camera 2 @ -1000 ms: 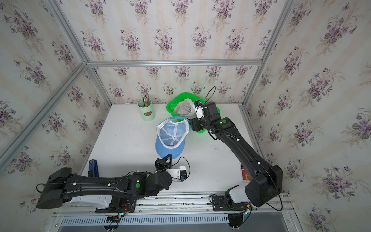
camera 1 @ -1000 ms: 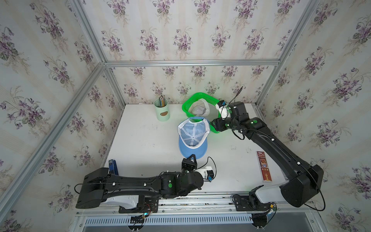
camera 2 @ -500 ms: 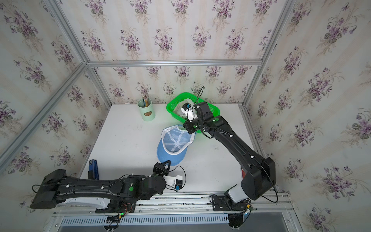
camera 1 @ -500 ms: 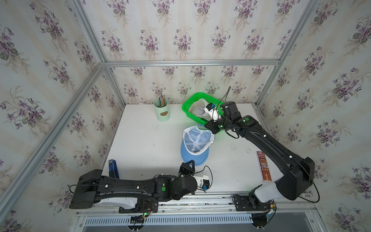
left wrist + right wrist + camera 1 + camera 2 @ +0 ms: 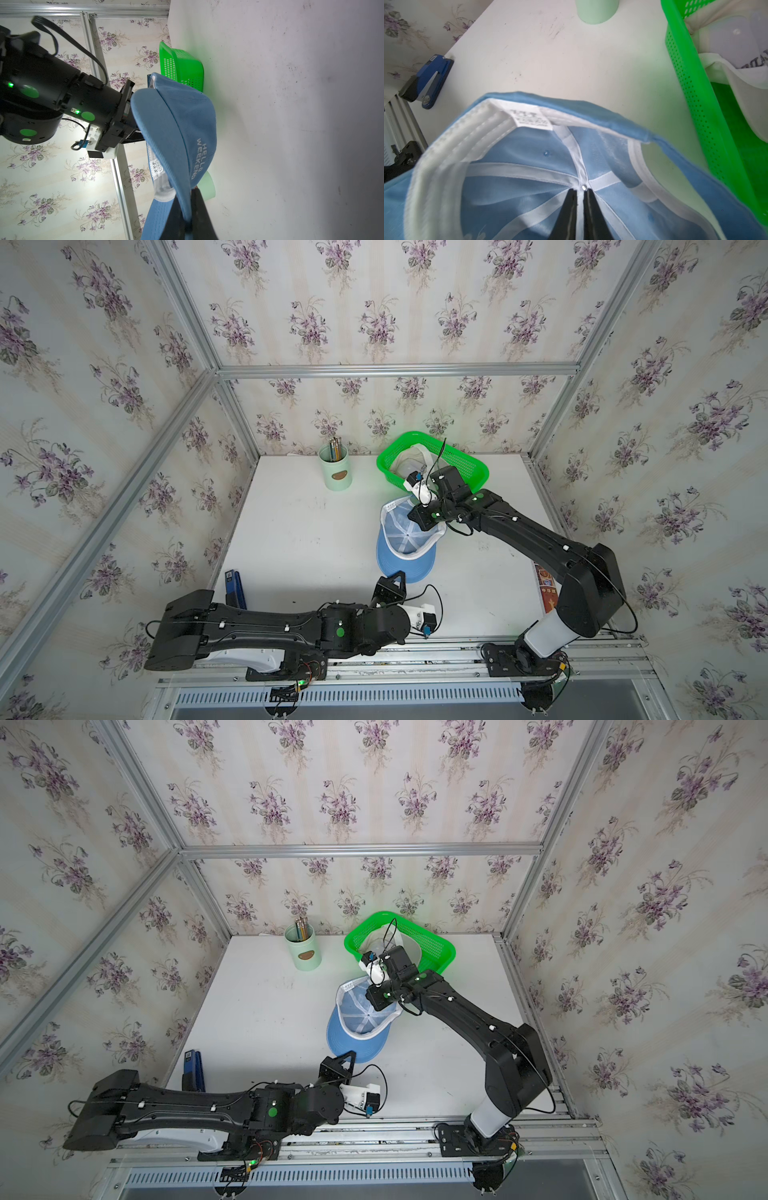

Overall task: Turn the baseball cap inside out
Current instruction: Turn over the baseball cap.

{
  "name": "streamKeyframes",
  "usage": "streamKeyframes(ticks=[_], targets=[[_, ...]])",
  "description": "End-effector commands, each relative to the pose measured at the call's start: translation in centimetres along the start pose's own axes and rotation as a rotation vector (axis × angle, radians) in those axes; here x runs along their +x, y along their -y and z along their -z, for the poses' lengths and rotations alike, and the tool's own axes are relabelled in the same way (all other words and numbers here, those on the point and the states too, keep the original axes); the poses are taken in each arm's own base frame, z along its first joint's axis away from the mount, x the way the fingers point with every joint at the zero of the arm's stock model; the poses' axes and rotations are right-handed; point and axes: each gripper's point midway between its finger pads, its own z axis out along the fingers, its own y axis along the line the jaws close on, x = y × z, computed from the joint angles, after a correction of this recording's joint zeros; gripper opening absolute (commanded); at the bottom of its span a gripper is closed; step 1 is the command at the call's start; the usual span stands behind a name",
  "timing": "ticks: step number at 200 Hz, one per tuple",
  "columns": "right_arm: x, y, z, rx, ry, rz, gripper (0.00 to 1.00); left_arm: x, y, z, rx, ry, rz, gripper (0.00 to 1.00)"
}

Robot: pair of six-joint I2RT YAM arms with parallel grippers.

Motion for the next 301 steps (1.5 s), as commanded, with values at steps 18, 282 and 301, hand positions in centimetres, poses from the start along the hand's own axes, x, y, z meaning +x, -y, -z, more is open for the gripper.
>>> streamKeyframes(ticks=[18,282,301], targets=[[-0.2,2.8,-1.3,0.136,-0.001,-0.031,0.12,-0.2,-1.5,0.4,-0.053,-0.007,0.026,0.0],[-2.2,2.2,0.2,0.191,-0.067,0.026,0.2,1.4,-2.3,0.1,-0.153,-0.101,0.005,0.0],[-0.8,3.4,-1.0,0.239,-0.128,0.022,0.2,1.5,-2.3,-0.1,-0.167,-0.115,-0.008,0.0]])
